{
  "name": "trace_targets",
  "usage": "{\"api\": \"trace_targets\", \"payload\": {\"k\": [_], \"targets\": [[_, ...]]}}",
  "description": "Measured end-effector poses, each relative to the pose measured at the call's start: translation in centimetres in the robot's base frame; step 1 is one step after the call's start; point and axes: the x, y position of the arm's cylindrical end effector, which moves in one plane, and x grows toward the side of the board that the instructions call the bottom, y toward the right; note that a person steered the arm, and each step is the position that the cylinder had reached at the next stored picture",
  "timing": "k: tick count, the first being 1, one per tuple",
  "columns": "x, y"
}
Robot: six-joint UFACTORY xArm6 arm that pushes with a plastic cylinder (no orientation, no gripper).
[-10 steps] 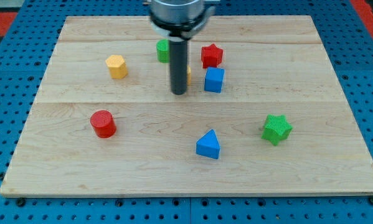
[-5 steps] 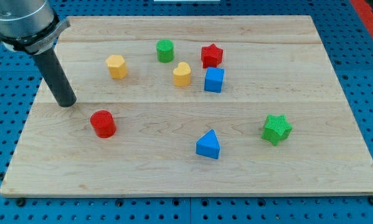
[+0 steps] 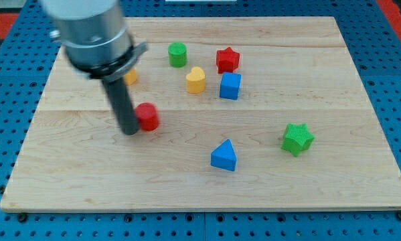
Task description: Push the green star to the bottom right
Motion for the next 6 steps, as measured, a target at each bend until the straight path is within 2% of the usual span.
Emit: {"api": "trace_targets", "payload": {"k": [1, 2, 4, 5, 6], "targets": [[1.2, 1.7], [2.7, 8.0], [1.8, 14.3], [4.2, 22.5], [7.9, 17.0]]}}
